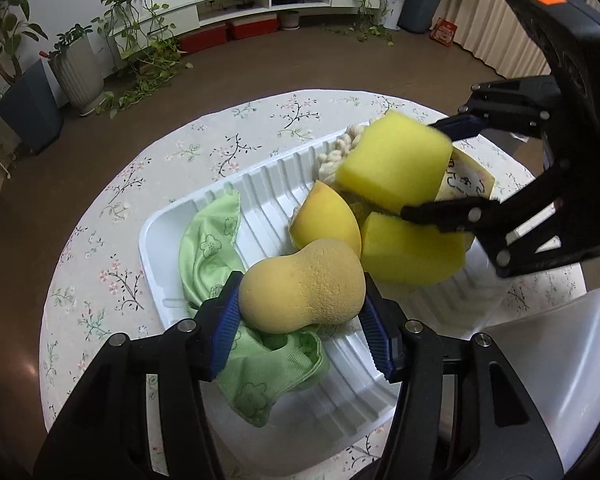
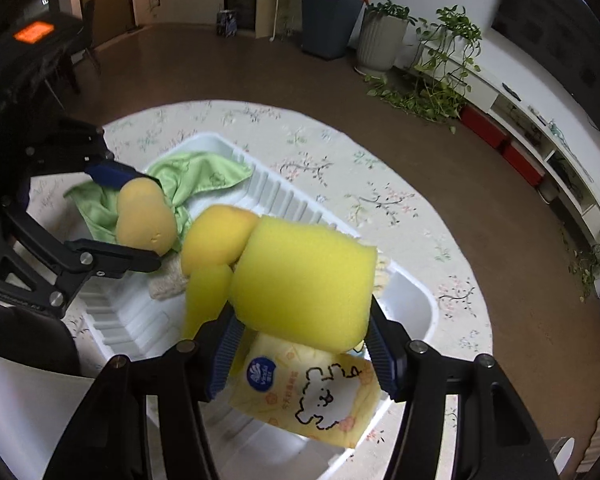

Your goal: Organize soft objects

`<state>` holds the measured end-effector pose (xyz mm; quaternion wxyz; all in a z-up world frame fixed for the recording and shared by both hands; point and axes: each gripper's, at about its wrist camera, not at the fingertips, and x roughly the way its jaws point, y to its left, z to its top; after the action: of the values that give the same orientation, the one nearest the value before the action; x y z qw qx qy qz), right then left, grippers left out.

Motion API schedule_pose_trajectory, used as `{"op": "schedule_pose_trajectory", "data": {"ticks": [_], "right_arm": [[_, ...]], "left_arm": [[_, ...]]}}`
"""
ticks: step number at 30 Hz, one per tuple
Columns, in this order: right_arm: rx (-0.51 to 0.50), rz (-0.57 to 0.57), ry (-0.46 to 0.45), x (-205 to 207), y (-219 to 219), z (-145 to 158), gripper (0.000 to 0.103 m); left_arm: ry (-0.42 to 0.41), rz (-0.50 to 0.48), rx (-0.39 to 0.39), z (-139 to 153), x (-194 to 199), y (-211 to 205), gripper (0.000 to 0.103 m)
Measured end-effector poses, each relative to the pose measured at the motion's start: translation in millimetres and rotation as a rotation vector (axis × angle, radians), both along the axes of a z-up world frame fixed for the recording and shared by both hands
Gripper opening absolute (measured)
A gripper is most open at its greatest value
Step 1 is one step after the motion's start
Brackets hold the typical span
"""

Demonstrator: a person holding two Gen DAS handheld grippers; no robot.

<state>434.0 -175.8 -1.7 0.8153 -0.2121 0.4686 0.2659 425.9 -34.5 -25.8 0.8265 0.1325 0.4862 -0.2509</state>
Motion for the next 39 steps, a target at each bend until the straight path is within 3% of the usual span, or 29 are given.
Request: {"op": "schedule_pose_trajectory", "data": {"ticks": [2,4,9,12,19,26,28,32,39], "right_arm": [[0.008,0.004,0.001,-1,3,-4,0.063],[0.006,0.008,0.001,-1,4,-5,0.065],[-0.002,0.017,-0.013,-6,4,-8,0.078],[0.012,0.008,-0.028,-9,1,-5,0.078],[0.064,-0.034,-0.091,-18,-18,23,0.079],[0.139,-0.169,-0.171,-40,-63,61,0.085],[0.168,-0.225,-0.196,-55,-79,70,0.087],[0.232,-0.349,-0.248,-97,-110,81,0.089],[0.311,-0.498,-0.324,-226,-125,67,0.094]], "left_arm": [[-0.008,0.001,-0.002,-1,-1,-1,0.06],[-0.014,0.004,-0.008,-1,-2,-1,0.074],[-0.041,0.023,-0.017,6,-7,1,0.085],[-0.067,0.046,-0.04,14,-9,7,0.092],[-0.206,0.125,-0.06,55,-31,26,0.1],[-0.38,0.29,-0.072,103,-76,57,0.103],[-0.413,0.357,-0.058,111,-98,64,0.103],[-0.404,0.47,-0.041,113,-141,68,0.103],[-0.392,0.533,-0.09,95,-222,60,0.103]]}}
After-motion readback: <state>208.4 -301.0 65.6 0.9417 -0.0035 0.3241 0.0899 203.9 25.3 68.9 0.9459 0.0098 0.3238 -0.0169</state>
